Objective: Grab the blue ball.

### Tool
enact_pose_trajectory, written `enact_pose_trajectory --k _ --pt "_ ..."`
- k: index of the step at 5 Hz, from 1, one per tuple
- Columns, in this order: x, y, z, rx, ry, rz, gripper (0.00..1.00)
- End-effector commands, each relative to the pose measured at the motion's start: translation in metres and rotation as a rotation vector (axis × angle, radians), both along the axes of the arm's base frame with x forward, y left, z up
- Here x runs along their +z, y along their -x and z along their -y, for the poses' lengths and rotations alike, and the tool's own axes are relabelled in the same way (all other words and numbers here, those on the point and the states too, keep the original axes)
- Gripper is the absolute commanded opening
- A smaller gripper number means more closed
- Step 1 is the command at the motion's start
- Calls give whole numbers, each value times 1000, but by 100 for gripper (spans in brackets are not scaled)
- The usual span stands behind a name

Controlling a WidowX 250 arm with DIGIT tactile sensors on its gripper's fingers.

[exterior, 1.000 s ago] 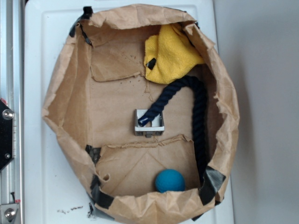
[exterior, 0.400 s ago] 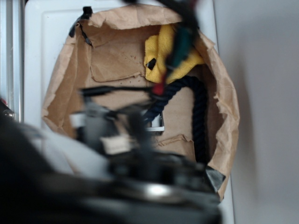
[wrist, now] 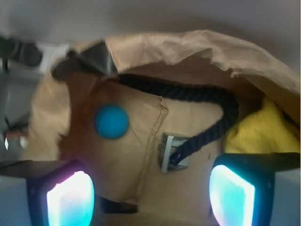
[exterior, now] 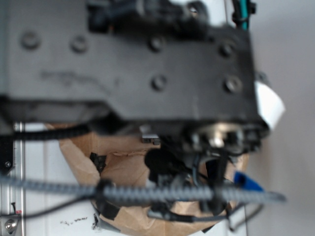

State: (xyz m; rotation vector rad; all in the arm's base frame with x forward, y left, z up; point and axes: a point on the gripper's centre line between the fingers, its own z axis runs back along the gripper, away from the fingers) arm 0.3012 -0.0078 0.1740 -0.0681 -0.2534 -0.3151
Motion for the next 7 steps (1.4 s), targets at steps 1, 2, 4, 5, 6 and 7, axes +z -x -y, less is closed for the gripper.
enact_pose_trajectory --k 1,2,4,5,6,7 --pt "-7 5 -21 -288 -156 100 100" --pt "-31 7 -20 -295 -247 82 100" --pt "-71 22 23 -413 -182 43 100" --pt "-76 38 48 -478 -93 19 100" --pt "-74 33 53 -476 -61 26 100" --pt "-74 33 53 -476 -61 26 100"
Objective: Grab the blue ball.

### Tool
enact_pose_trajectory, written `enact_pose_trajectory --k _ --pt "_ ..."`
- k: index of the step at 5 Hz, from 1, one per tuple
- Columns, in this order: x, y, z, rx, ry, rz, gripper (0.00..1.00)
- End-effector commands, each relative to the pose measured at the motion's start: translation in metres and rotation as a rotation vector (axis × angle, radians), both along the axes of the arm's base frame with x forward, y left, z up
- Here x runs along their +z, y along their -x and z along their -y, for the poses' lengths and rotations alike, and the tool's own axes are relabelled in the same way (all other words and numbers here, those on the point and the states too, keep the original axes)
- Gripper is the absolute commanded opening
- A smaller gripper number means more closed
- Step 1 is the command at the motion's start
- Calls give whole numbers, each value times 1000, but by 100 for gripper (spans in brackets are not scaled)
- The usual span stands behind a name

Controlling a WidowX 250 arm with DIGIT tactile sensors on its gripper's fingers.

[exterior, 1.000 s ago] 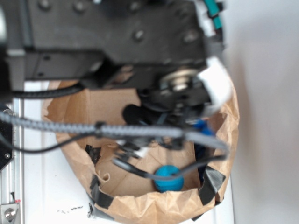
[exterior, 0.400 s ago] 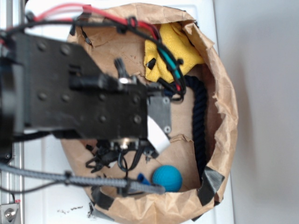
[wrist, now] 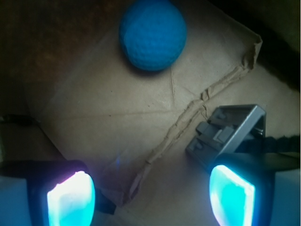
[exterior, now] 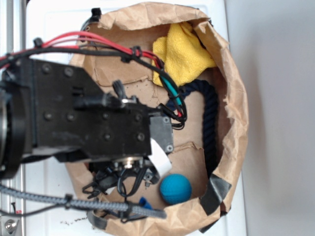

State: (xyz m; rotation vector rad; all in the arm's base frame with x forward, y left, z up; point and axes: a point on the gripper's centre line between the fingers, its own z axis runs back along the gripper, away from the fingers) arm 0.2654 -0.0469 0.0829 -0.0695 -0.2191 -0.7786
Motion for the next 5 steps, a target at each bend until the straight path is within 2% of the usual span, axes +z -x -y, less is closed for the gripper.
enact_pose_trajectory --k 1,3,4,5 --pt "17 -3 14 -17 5 32 100" --pt "17 -3 14 -17 5 32 100" --pt "17 -7 12 -83 46 111 100" --pt "11 -22 17 -135 116 213 100"
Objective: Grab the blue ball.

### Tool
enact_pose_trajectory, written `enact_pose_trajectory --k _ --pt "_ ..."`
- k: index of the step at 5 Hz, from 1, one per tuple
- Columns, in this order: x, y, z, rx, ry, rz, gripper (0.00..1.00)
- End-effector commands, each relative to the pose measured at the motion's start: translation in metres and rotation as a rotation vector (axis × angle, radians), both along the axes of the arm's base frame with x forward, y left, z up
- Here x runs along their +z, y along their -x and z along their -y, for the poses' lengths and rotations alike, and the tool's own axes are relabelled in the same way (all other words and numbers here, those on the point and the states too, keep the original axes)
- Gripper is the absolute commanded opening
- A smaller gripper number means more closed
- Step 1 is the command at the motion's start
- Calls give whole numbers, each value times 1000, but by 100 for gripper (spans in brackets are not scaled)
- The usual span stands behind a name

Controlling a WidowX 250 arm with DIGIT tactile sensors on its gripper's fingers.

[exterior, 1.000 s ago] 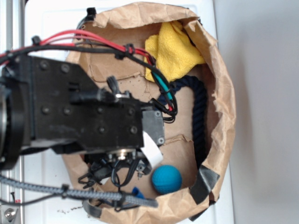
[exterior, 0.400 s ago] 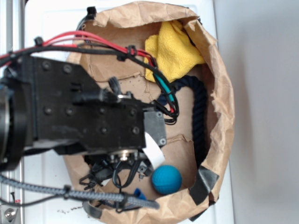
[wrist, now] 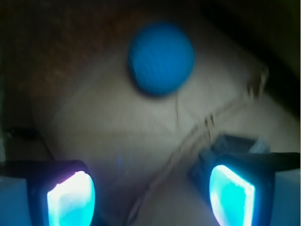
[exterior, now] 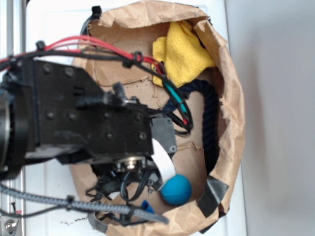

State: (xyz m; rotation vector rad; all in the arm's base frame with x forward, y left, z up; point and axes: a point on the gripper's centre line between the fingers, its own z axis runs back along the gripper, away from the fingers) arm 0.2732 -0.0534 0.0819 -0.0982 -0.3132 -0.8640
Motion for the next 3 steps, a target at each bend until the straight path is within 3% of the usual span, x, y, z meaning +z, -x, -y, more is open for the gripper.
enact_pose_trajectory --k 1,3 --pt "14 -23 12 -50 86 201 100" --pt "1 -38 22 -82 38 190 100"
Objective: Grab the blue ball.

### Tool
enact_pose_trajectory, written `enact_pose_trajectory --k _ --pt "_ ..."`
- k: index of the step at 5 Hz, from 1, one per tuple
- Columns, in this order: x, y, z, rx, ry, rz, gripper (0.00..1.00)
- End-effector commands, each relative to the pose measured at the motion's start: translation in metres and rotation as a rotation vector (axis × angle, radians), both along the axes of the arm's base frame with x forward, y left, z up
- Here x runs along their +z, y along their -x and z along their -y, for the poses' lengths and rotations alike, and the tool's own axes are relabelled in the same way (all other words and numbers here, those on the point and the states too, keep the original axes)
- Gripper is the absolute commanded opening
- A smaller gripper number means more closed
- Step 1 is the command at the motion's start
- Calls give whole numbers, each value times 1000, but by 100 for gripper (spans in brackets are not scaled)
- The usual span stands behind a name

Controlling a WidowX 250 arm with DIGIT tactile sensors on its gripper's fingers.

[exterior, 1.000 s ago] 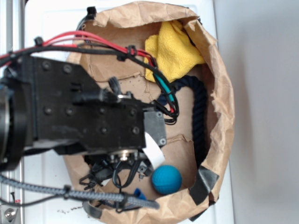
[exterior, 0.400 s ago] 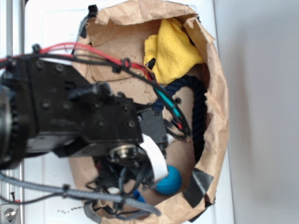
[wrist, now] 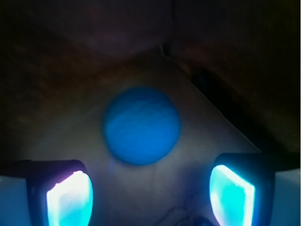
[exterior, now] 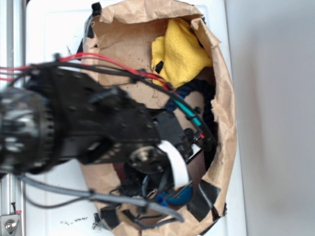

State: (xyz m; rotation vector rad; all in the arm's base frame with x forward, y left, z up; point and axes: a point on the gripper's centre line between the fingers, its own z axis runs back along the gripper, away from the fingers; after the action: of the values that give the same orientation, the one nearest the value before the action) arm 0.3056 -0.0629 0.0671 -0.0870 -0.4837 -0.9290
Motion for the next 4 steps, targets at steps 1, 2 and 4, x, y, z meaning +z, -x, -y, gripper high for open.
enact_pose_trajectory --k 1,2,4 --pt "8 -6 18 -46 -8 6 100" --pt "7 1 23 -108 29 -16 100" --pt "5 11 38 -180 105 17 100"
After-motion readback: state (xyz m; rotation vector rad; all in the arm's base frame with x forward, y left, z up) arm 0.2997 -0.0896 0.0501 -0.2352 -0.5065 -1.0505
